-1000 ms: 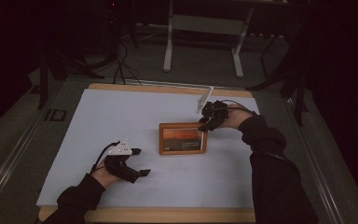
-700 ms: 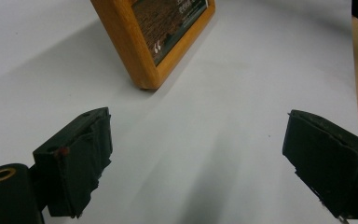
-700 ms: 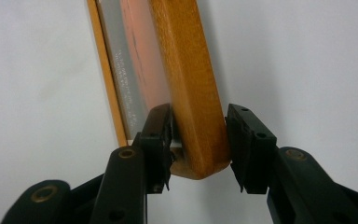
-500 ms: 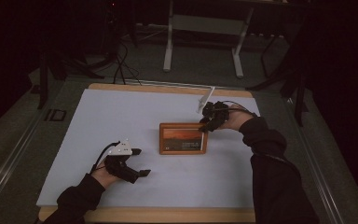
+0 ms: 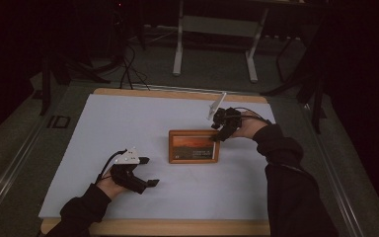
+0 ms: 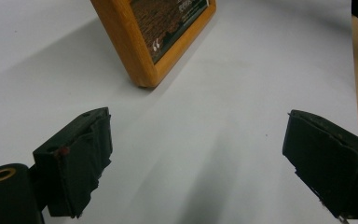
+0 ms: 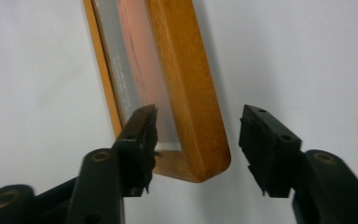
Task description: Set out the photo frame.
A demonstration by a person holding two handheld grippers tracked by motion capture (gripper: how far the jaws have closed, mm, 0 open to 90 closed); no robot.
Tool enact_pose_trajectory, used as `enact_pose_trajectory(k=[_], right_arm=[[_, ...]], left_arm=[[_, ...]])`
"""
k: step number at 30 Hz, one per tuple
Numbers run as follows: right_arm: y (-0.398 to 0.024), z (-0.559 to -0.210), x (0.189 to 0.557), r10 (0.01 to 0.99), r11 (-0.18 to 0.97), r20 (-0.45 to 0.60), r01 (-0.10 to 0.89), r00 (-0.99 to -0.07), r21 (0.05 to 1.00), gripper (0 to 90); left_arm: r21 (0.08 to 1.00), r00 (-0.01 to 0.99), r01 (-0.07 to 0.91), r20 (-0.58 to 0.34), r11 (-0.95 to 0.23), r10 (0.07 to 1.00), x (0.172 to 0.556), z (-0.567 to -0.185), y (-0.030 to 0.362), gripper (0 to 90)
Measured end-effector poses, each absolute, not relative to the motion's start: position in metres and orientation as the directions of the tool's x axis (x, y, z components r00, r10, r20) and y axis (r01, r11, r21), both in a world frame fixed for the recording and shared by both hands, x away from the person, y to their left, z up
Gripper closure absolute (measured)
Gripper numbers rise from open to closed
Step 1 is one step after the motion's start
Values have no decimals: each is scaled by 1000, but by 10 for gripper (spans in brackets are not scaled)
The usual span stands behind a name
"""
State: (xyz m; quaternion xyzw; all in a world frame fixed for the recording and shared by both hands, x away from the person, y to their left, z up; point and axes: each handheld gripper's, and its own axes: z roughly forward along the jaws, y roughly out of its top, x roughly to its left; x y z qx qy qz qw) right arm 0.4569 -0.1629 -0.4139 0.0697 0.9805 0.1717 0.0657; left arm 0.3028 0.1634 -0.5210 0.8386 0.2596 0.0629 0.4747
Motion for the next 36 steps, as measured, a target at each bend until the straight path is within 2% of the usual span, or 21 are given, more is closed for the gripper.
enact_pose_trajectory(k=[9, 12, 15, 18, 23, 30, 36], right_arm=[[-165, -397, 448, 203, 886, -98, 141, -974, 442, 384], [-169, -394, 444, 225, 865, -96, 154, -970, 477, 345], [-172, -392, 439, 244, 838, -86, 166, -966, 520, 256], [-175, -390, 434, 281, 807, -76, 193, -957, 558, 222], [-180, -389, 417, 295, 760, -76, 186, -952, 622, 220], [-188, -396, 395, 295, 725, -69, 176, -953, 665, 214], [-201, -416, 372, 307, 688, -40, 193, -951, 700, 215]], left_arm=[[826, 858, 374, -135, -422, 496, 303, -521, 164, 88], [824, 859, 374, -134, -425, 495, 303, -522, 164, 88], [823, 860, 374, -135, -427, 493, 302, -522, 163, 87], [823, 860, 374, -135, -428, 492, 302, -522, 163, 88], [827, 863, 367, -132, -425, 488, 301, -521, 162, 88], [833, 865, 359, -127, -422, 485, 300, -519, 163, 87], [836, 867, 355, -128, -417, 481, 299, -518, 163, 88]])
